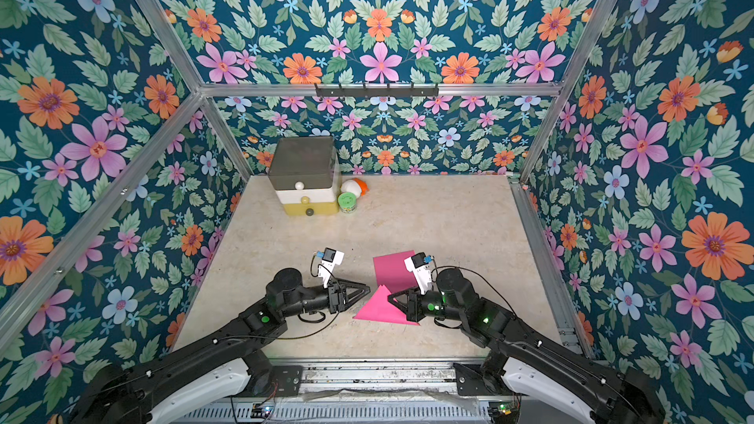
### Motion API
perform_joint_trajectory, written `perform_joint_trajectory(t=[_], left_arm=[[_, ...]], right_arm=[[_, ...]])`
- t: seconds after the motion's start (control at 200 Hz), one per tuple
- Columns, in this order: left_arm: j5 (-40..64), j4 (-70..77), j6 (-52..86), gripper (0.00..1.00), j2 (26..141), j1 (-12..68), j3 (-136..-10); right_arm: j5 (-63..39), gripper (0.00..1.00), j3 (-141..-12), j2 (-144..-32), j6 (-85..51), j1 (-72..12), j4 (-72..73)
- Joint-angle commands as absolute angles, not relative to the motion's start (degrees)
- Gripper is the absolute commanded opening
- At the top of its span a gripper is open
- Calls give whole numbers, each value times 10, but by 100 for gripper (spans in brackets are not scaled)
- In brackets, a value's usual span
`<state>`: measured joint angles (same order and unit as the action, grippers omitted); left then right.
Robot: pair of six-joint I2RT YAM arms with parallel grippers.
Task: Fold the square paper diagonally
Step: Fold the paper at the center of the board.
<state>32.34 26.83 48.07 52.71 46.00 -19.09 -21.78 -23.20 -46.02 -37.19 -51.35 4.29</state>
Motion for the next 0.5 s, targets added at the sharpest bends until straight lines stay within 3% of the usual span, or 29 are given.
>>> perform_joint_trajectory(t=[0.0,0.2,0.495], left_arm=[[290,326,486,51,568,464,-191],[289,375,488,49,689,488,-209],[224,420,507,56,796,541,-219]], right_arm=[[-188,0,-178,-462,-427,-499,152],[-180,0,-92,-458,-470,-457,224],[-158,0,-32,-496,-482,-457,289]])
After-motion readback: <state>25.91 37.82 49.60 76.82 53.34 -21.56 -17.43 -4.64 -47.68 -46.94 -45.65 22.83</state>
